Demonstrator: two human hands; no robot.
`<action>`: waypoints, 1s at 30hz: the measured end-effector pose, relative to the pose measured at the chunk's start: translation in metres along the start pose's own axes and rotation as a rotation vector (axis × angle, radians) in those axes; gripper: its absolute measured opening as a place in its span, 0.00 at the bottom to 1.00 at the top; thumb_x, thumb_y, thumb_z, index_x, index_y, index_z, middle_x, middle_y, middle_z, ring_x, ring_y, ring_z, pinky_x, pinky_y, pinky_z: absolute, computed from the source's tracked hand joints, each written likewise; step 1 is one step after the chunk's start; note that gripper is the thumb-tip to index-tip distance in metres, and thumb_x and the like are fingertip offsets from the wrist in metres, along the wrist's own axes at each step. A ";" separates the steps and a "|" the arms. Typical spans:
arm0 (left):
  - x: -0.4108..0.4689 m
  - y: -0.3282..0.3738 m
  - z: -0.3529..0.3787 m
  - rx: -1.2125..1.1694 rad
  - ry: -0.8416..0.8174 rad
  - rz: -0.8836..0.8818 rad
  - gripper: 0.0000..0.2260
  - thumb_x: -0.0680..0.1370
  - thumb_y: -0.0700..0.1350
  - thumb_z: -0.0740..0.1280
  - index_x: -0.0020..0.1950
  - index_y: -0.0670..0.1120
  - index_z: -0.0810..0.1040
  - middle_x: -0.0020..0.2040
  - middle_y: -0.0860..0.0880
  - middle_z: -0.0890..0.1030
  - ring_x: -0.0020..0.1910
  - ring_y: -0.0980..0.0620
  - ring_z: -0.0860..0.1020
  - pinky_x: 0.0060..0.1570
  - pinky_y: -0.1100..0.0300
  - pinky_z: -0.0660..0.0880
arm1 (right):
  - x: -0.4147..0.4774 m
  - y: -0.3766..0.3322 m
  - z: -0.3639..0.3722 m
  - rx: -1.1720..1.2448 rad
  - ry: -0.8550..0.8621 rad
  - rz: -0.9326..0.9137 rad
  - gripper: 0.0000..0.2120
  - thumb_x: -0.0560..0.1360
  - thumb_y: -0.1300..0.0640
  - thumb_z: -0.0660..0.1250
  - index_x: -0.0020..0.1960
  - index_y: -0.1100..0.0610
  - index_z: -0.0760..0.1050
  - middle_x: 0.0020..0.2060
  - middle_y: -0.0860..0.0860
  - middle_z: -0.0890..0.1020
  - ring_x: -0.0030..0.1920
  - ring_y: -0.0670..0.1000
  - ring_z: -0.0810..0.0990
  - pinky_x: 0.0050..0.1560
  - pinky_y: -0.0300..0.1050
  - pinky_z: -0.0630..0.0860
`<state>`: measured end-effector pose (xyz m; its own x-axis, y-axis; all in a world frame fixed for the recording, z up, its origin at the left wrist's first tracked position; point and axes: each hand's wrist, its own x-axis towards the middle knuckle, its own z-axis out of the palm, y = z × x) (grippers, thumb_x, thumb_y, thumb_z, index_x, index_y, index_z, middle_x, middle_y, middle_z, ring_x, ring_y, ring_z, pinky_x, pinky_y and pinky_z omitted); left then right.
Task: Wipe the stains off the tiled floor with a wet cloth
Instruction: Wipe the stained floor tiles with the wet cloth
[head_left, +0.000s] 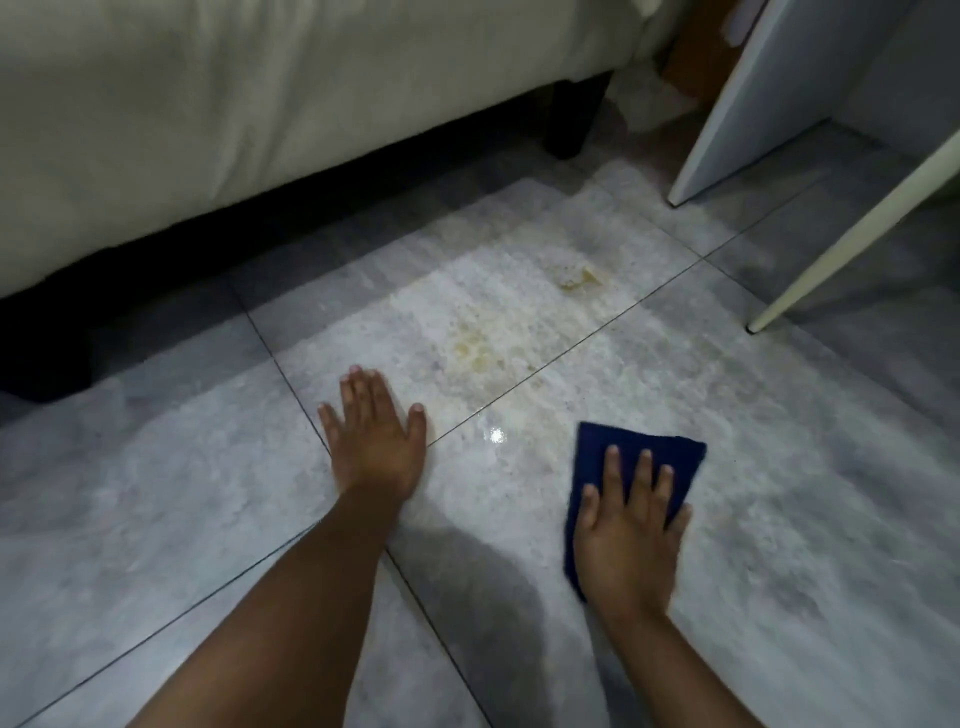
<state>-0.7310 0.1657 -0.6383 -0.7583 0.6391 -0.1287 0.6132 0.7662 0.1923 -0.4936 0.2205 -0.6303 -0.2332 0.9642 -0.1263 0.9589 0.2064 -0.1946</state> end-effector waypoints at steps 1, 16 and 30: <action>0.000 -0.001 0.001 0.010 -0.009 -0.001 0.31 0.81 0.59 0.43 0.78 0.42 0.39 0.79 0.44 0.40 0.78 0.48 0.38 0.74 0.43 0.37 | -0.006 -0.010 0.002 -0.017 -0.019 -0.088 0.28 0.79 0.41 0.34 0.78 0.47 0.42 0.78 0.52 0.45 0.77 0.54 0.39 0.75 0.57 0.37; 0.001 0.001 0.003 -0.013 0.033 0.004 0.33 0.79 0.60 0.40 0.78 0.43 0.39 0.79 0.44 0.38 0.77 0.49 0.37 0.74 0.43 0.35 | 0.058 -0.069 0.005 -0.013 0.007 -0.100 0.26 0.82 0.44 0.43 0.78 0.47 0.45 0.78 0.53 0.47 0.77 0.54 0.41 0.74 0.59 0.38; 0.002 0.004 0.002 0.006 0.042 -0.022 0.34 0.79 0.62 0.42 0.78 0.45 0.36 0.78 0.45 0.36 0.76 0.51 0.34 0.74 0.44 0.36 | 0.127 -0.140 0.016 -0.035 -0.056 -0.431 0.25 0.82 0.44 0.42 0.78 0.43 0.46 0.78 0.50 0.45 0.77 0.53 0.39 0.74 0.60 0.37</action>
<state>-0.7296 0.1706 -0.6398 -0.7801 0.6188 -0.0917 0.5974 0.7805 0.1842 -0.6596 0.3113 -0.6343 -0.6213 0.7780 -0.0937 0.7764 0.5949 -0.2081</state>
